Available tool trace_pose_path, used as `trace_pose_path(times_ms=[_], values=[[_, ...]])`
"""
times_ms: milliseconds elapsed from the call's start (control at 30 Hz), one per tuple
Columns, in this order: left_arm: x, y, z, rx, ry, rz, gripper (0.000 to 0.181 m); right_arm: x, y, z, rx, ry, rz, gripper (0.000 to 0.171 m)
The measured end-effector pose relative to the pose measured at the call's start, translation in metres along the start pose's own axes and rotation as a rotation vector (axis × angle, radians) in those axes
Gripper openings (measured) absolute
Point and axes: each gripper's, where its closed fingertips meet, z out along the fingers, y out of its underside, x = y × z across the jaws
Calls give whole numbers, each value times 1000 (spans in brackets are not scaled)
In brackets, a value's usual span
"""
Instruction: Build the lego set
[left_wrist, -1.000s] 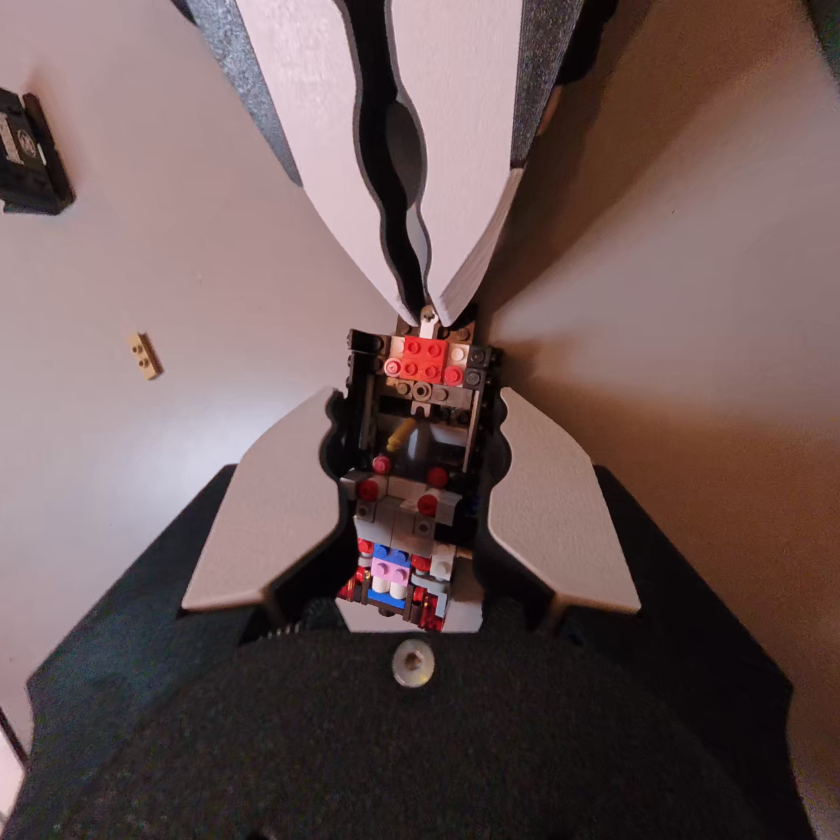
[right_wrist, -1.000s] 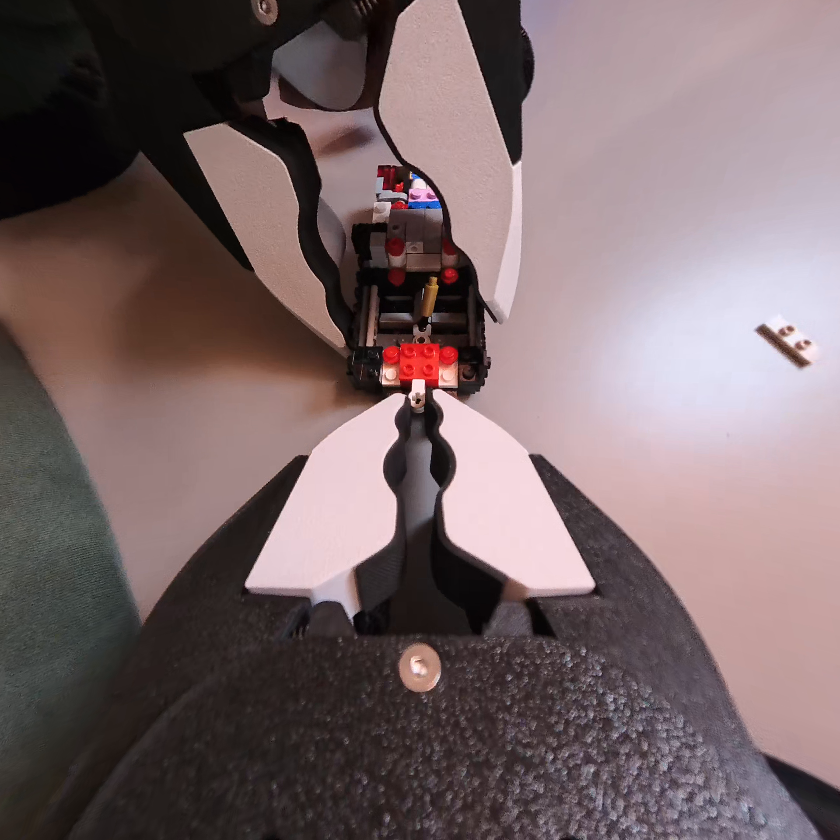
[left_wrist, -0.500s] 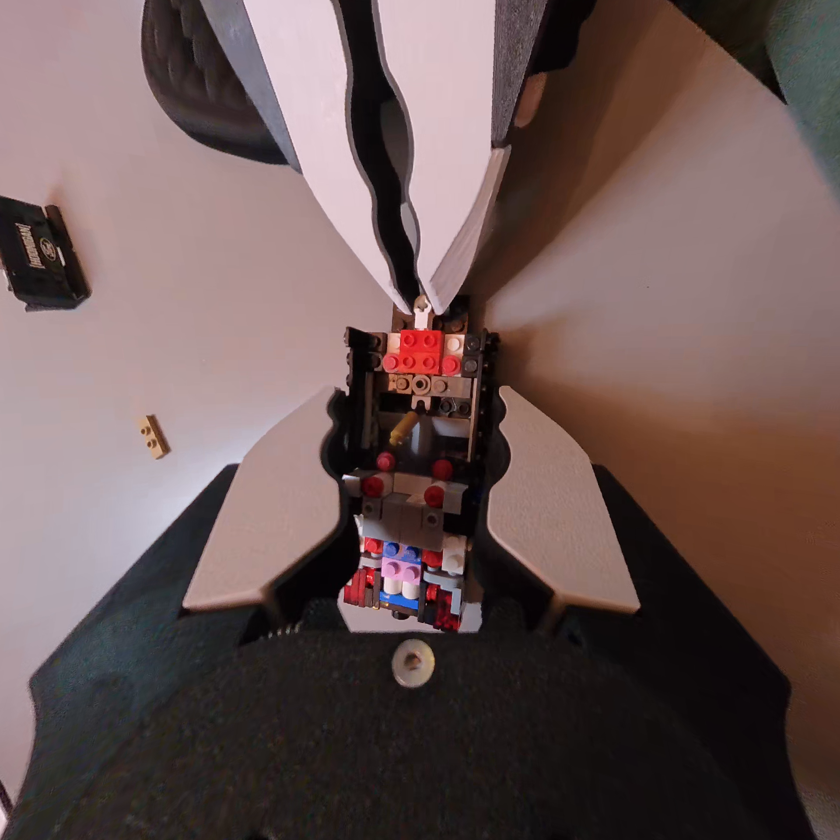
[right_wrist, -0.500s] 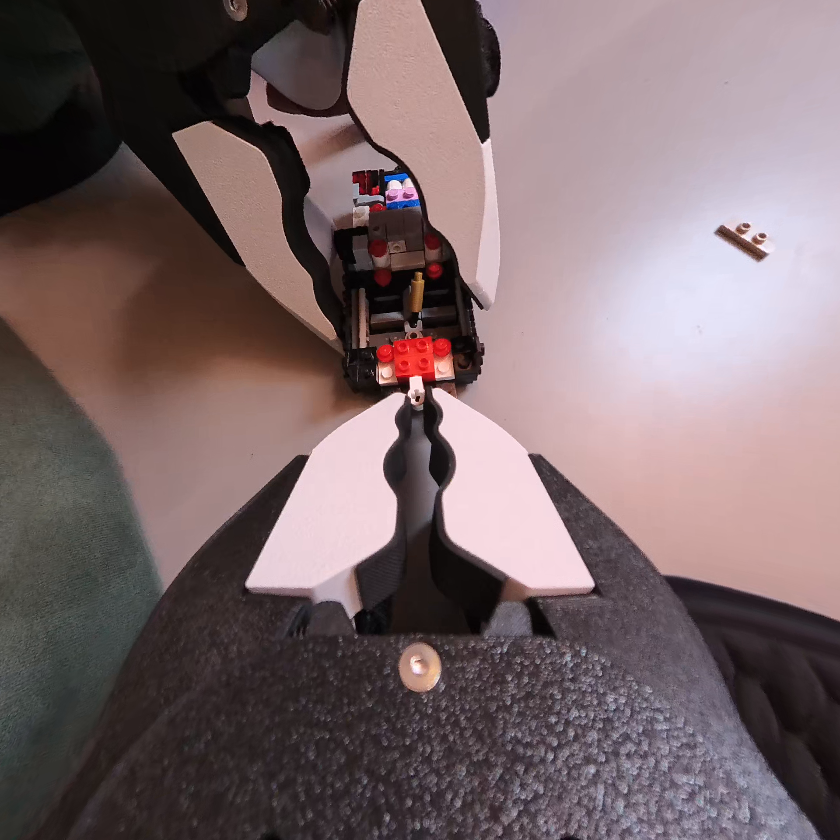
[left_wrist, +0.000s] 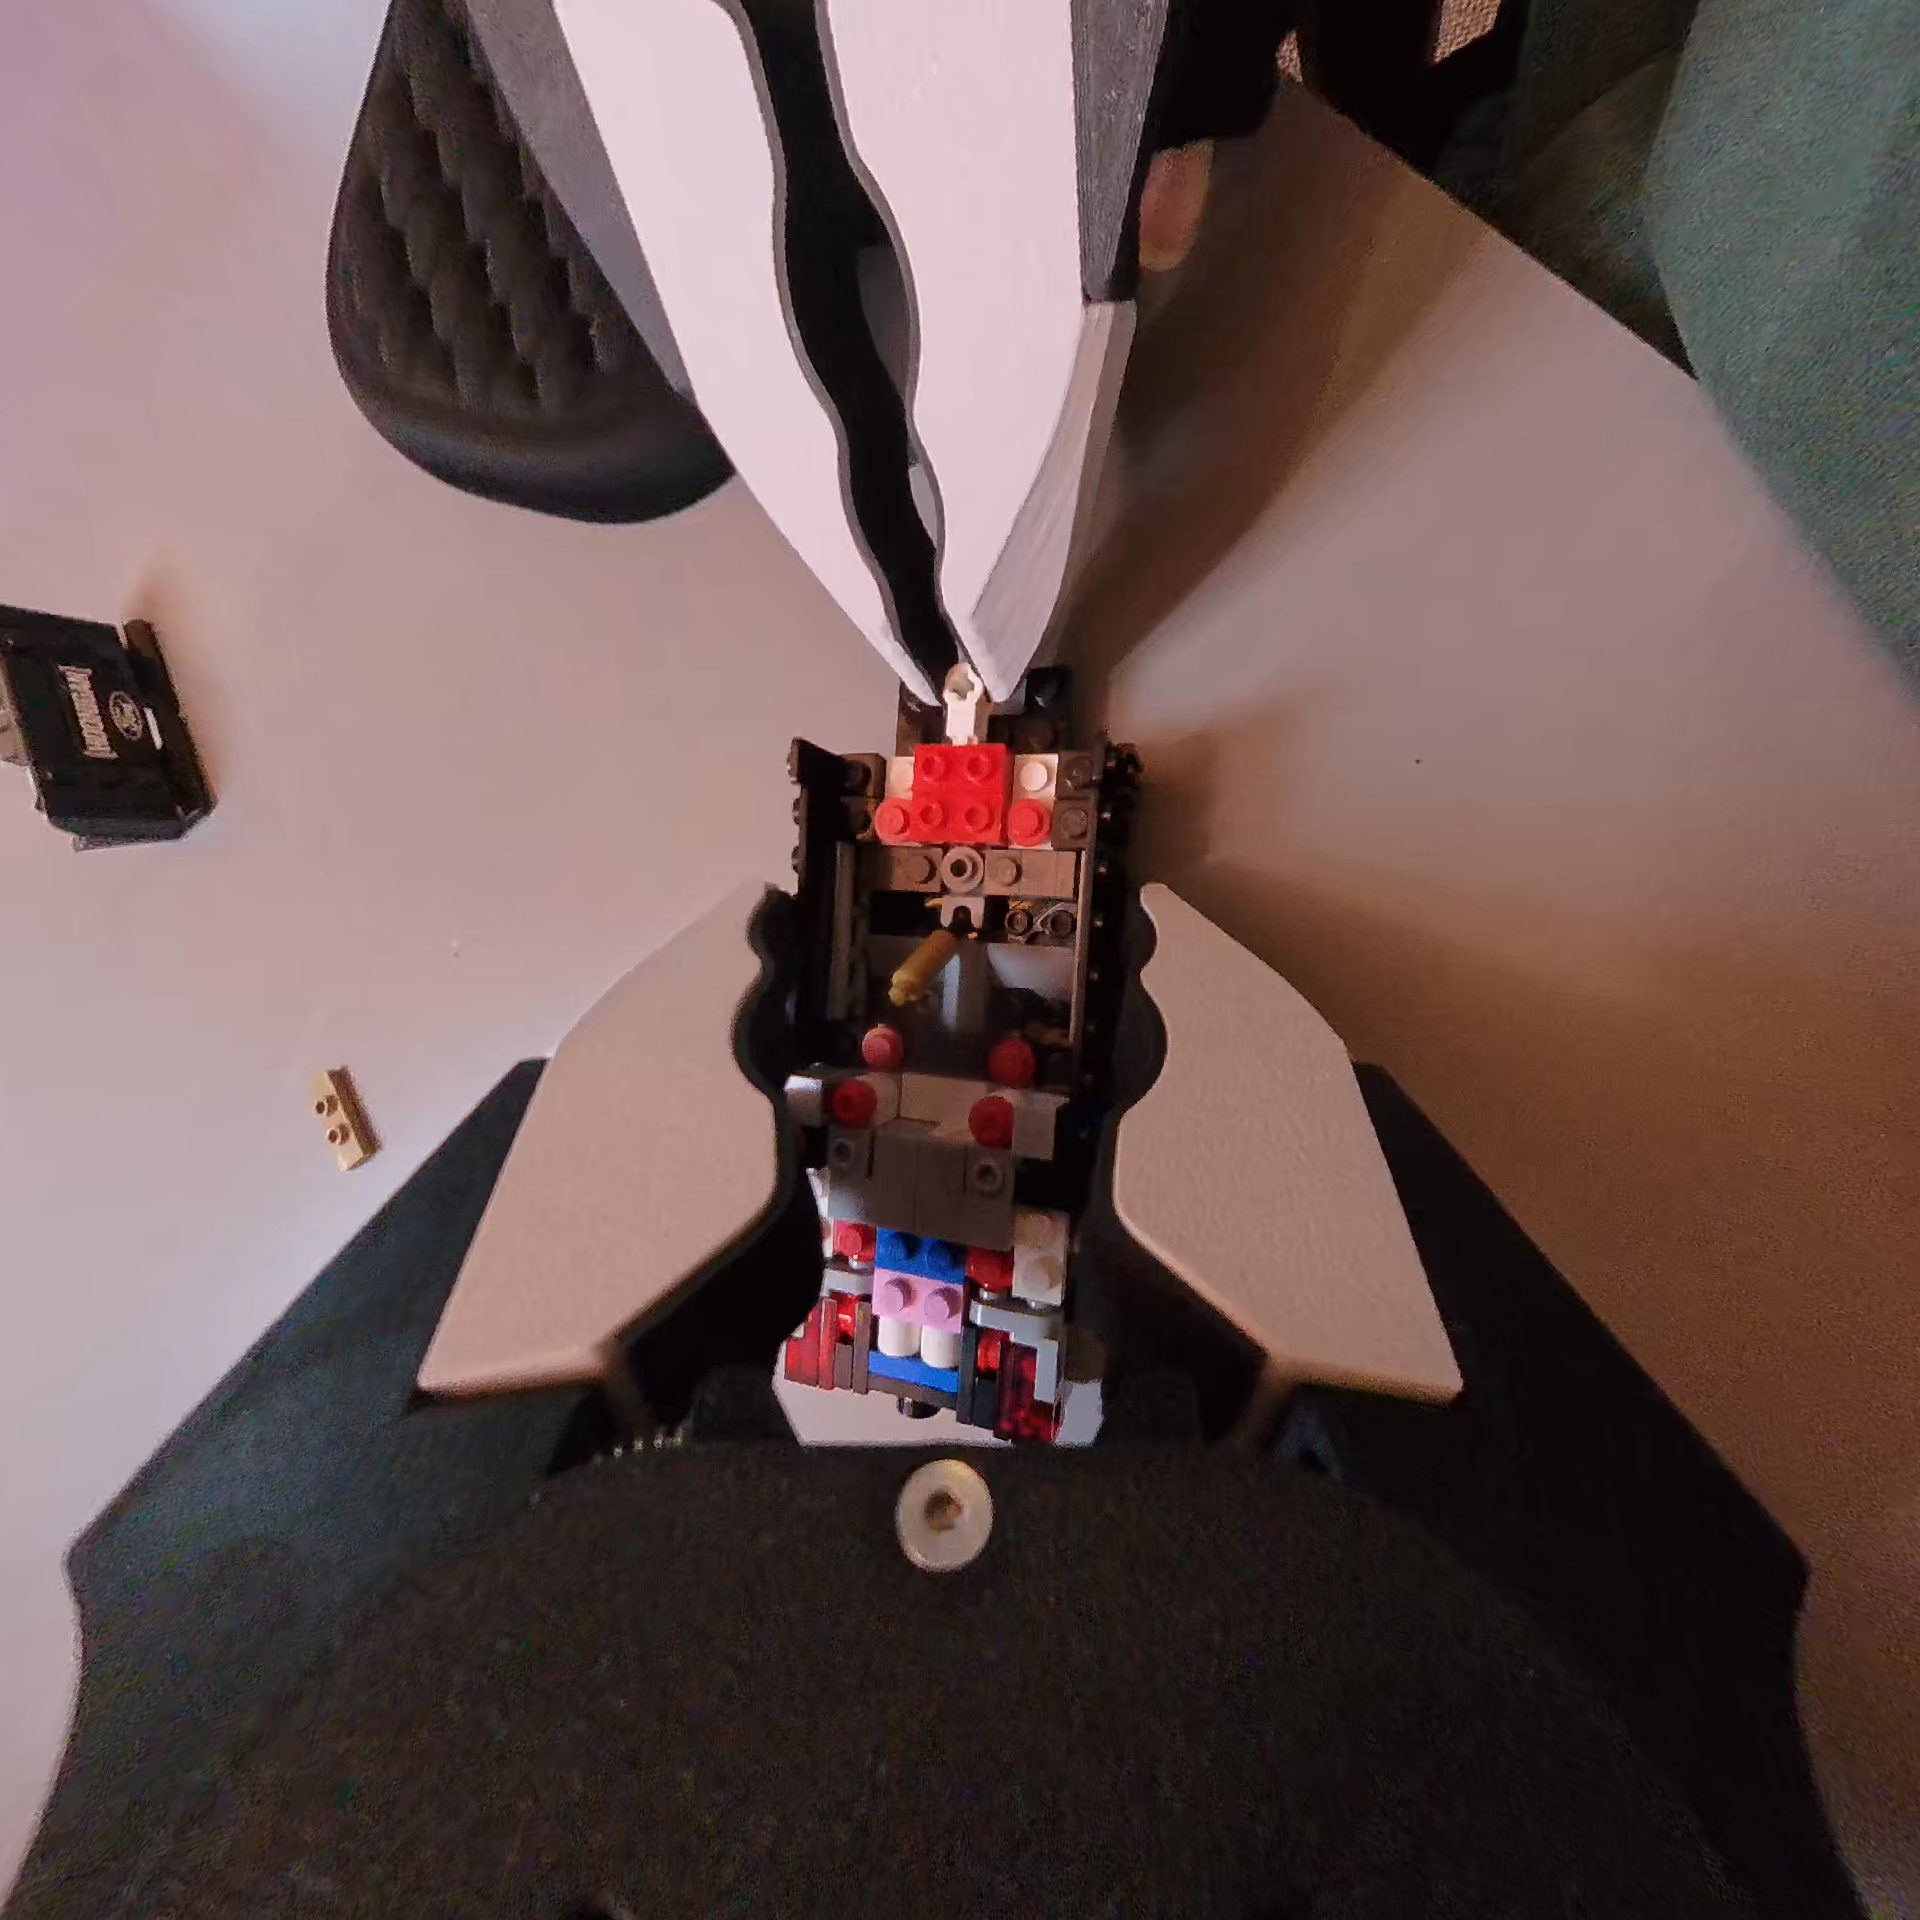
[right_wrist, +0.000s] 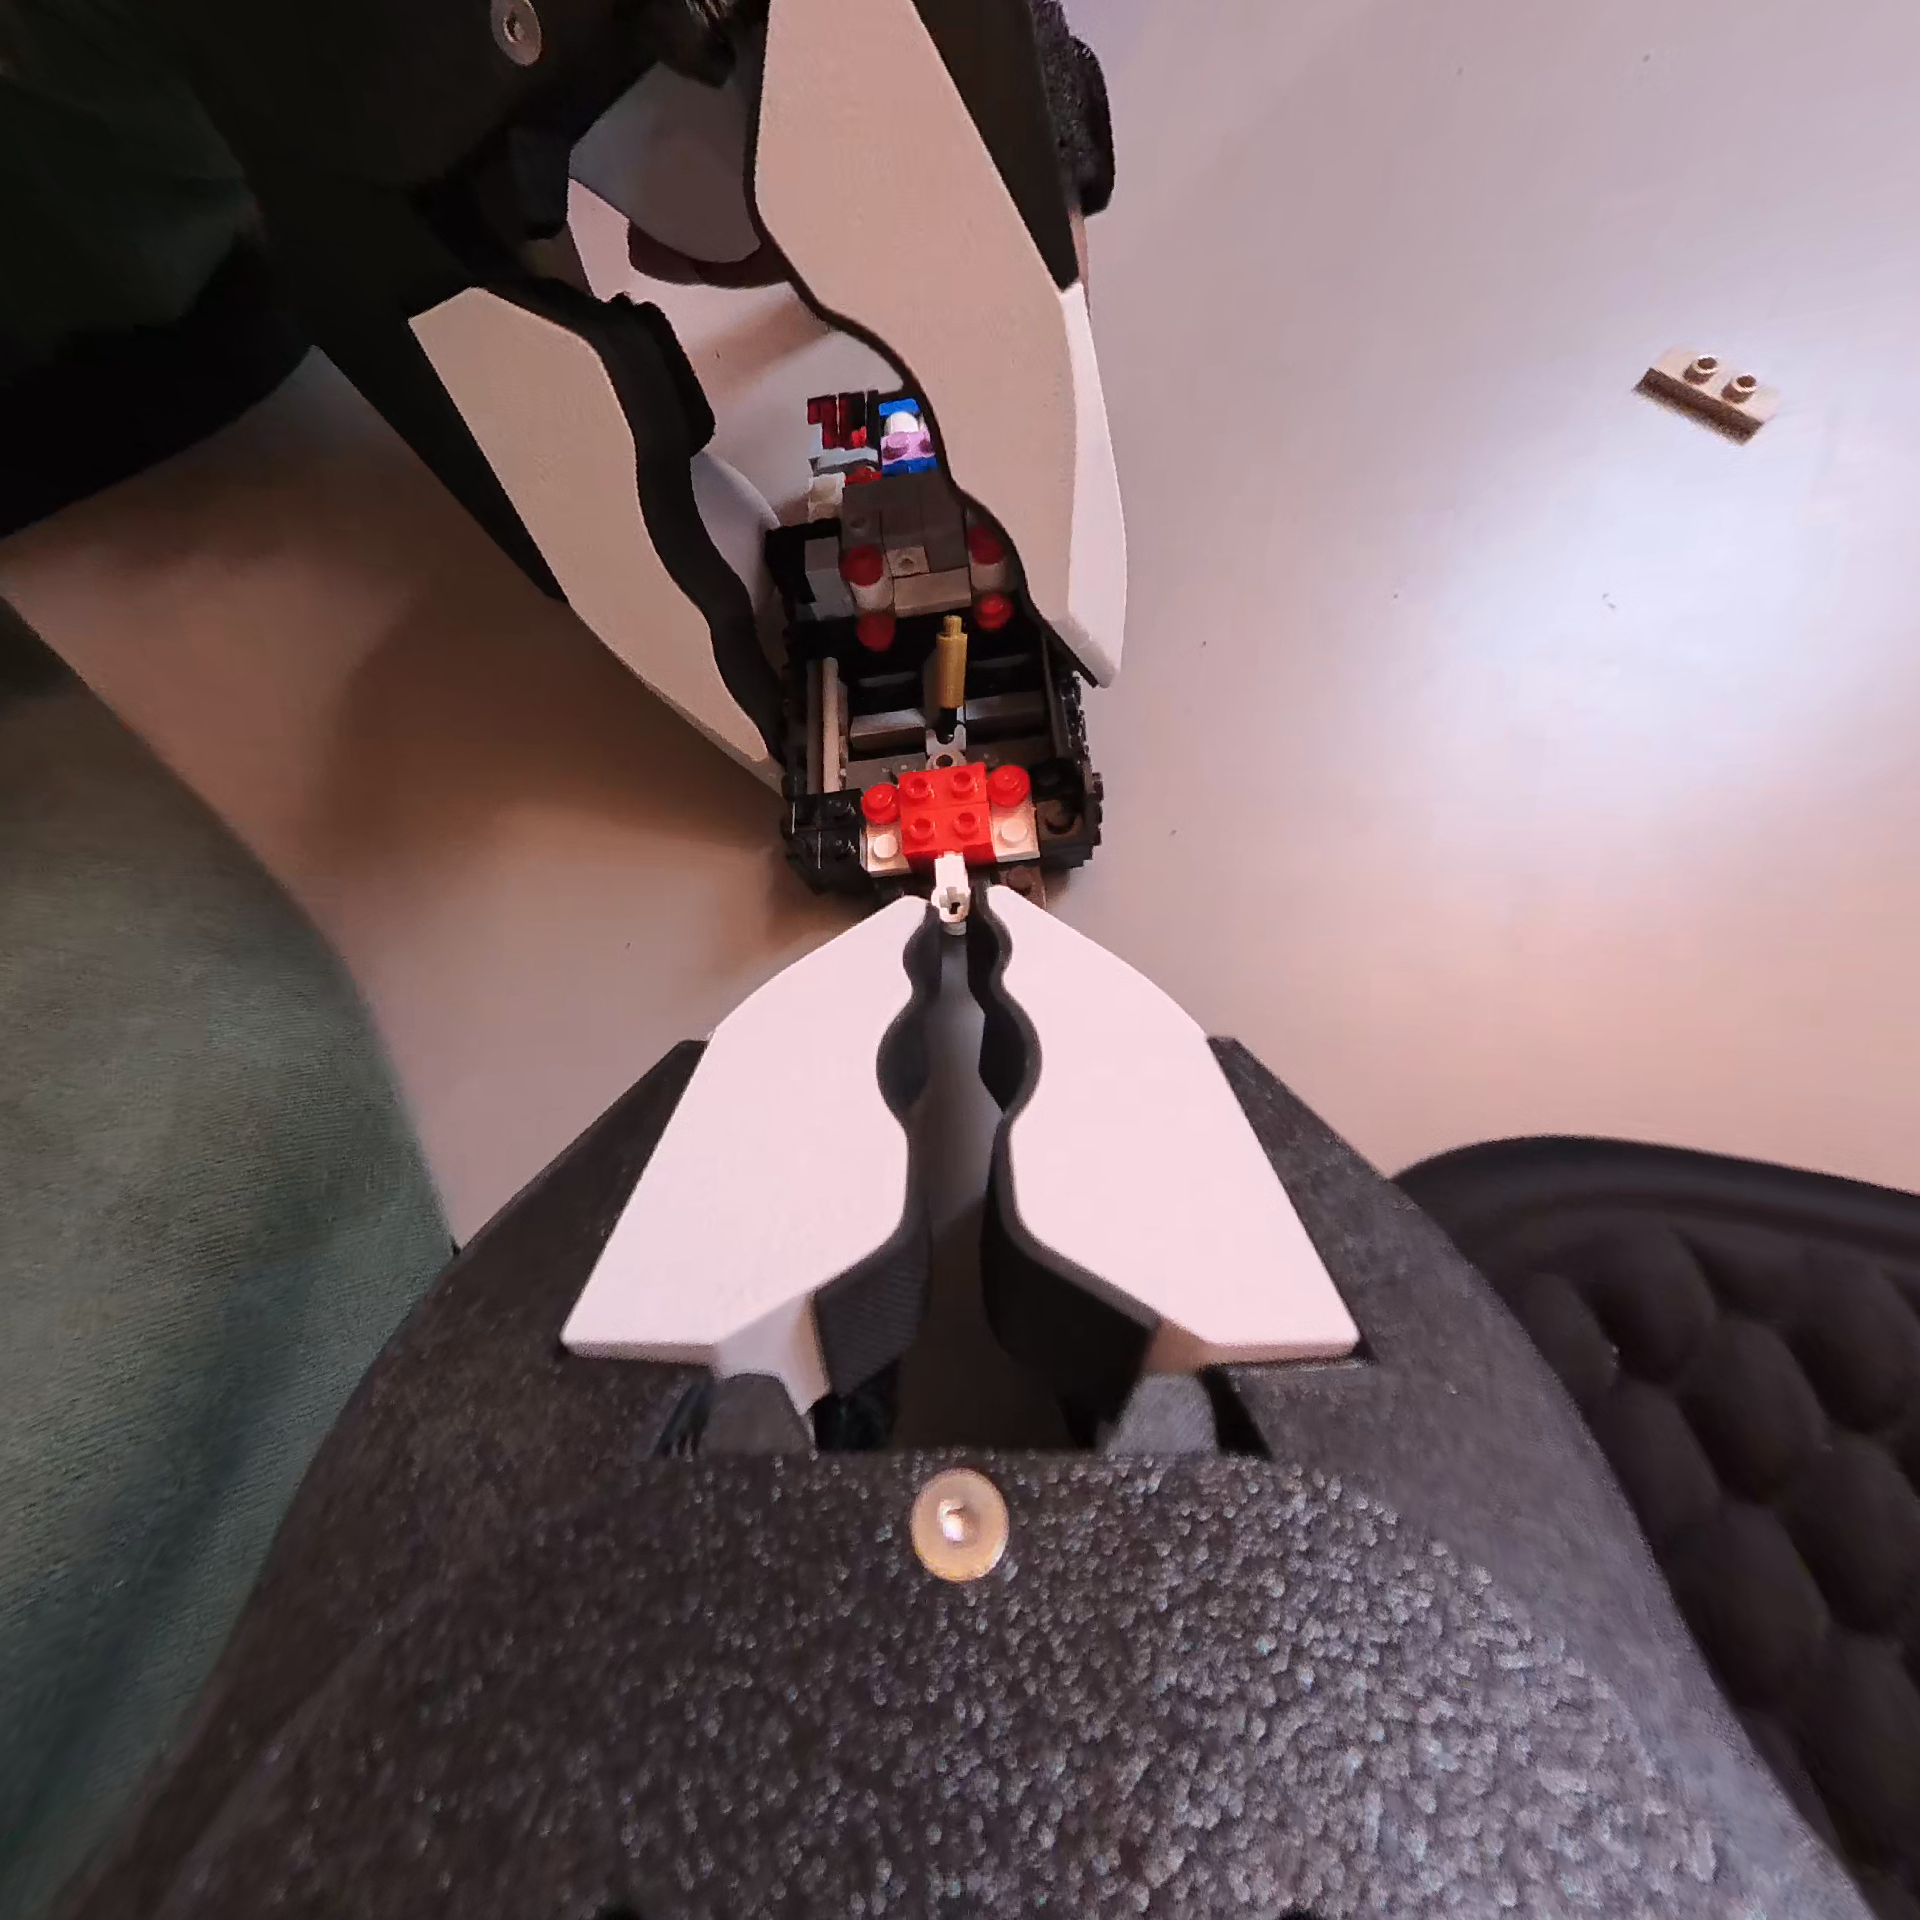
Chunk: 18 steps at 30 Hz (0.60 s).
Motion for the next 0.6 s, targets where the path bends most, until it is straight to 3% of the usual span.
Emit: trace_pose_path(times_ms=[600], values=[[6,-14,7,13,-10,4,58,-1,12,-12,-34,35,-13,5]])
